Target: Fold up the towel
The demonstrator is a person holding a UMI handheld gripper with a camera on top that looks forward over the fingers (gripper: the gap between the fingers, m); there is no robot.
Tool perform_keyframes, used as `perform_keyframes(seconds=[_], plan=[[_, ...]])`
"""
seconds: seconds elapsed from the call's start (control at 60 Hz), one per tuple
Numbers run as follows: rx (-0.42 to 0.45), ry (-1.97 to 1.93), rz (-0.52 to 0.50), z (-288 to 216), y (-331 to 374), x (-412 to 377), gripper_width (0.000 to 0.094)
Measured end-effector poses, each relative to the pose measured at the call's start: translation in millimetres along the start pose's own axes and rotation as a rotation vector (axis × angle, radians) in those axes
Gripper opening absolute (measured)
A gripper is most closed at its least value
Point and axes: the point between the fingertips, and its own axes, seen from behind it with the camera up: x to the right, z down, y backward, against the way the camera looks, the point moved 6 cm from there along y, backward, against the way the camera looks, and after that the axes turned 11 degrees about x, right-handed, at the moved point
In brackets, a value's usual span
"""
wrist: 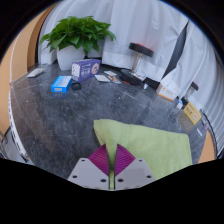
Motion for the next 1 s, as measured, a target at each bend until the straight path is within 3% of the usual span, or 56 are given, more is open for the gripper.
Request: perform_keyframes(seconds=[0.083,0.333,0.433,0.517,0.617,0.667,0.717,0.75,0.883,1.0], plan=[[-0.005,-0.035,-0.034,-11,4,0,0.0044],[0.195,-0.417,-0.198,-128,65,52,0.0044],[0.194,-0.475,-0.163,-115,58,109,0.0043],[0.122,-0.489,-0.110,-75,34,149,0.0057],[0.013,-0.508,-0.065,-21,9,184,0.0216],[-0.019,-0.491,-0.042,-1,3,202,0.0379],[-0.023,-0.448,0.009,10,2,222,0.0664],[-0.017,-0.417,0.042,13,4,237,0.0739],[0.006,-0.353,0.126,9,29,276,0.0838],[0.058,-0.312,0.153,-12,67,280,0.0850]])
